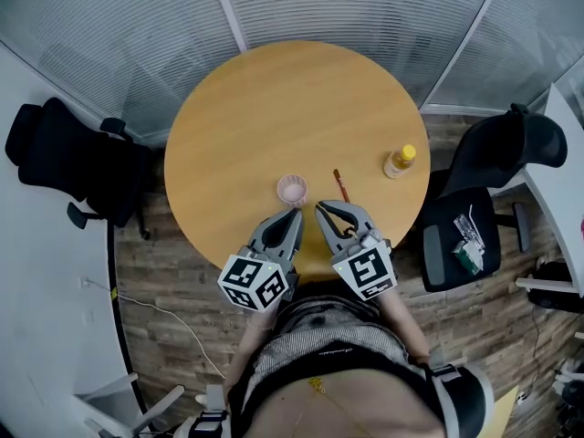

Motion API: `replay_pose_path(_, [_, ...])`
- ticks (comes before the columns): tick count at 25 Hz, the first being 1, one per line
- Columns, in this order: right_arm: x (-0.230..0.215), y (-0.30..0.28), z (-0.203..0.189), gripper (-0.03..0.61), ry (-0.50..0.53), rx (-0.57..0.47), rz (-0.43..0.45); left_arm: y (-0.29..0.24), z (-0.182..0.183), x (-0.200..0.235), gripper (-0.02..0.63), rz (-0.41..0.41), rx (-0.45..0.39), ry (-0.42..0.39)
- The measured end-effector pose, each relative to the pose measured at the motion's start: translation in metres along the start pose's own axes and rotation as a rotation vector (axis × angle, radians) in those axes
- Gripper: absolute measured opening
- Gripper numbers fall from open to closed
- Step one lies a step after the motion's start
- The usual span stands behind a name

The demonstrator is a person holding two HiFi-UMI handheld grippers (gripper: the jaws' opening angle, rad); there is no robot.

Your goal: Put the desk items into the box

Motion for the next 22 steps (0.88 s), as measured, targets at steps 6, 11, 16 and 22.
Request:
replay_pose_path(6, [-0.004,-0.004,-0.001,0.025,0.001,0.008,0.005,-0.002,0.000,0.002,0.002,0.003,0.008,0.001])
replay_pose_path(11, [-0.008,-0.009,-0.004,0.025,0.002,0.021,0.004,-0.004,0.000,0.005,0.002,0.003,0.013,0.008])
replay_pose_path(16, [-0.017,-0.010,-0.010,0.025,-0.006,0.041,-0.018,-0.006,-0.002,0.008,0.002,0.006,0.026,0.008])
replay_pose_path(22, [-0.033,-0.010,-0.022,0.025,-0.016,0.076,-0.065,-0.007,-0.002,0.012,0.002,0.010,0.035,0.011])
Point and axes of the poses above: the fingertips, and each gripper's own axes: y backward along the fingers, x to its left, z out of its top, the point moved 6 cm from there along y, backward along the fingers, and after that the axes turned 5 degrees about -x, right-handed, at the moved point
